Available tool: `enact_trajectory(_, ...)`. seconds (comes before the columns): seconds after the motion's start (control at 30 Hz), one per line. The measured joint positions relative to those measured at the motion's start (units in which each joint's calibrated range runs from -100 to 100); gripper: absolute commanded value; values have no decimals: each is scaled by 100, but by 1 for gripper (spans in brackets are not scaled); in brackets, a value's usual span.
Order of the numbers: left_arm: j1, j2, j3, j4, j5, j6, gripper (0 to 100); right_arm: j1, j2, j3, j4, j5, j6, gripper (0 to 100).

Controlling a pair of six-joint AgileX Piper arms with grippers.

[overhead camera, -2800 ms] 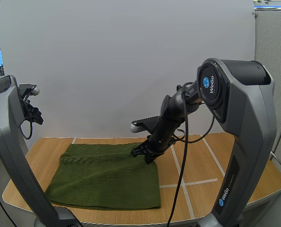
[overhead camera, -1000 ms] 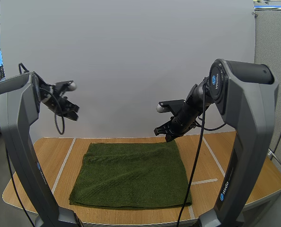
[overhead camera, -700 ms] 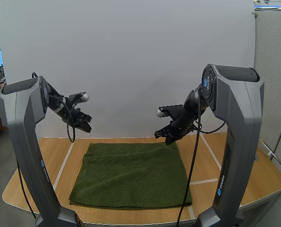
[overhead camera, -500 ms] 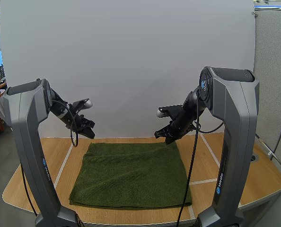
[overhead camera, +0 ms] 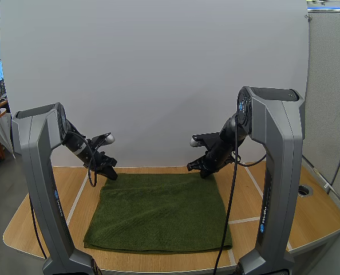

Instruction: Fold the towel

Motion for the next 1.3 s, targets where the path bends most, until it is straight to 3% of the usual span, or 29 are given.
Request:
enact_trajectory(0.77, -6, 207, 33, -110, -712, 79, 0, 0, 162, -71, -114, -376, 0, 0)
enact_trajectory(1.07, 53, -119, 77, -45, -534, 146, 0, -33, -398, -58, -215, 286, 0, 0)
enact_trajectory(1.2, 204, -850, 432, -172, -417, 393, 0, -69, -857, -58, -249, 817, 0, 0)
enact_trajectory(1.3, 222, -1302, 798, -190, -399, 534, 0, -77, -1159, -58, -256, 1533, 0, 0)
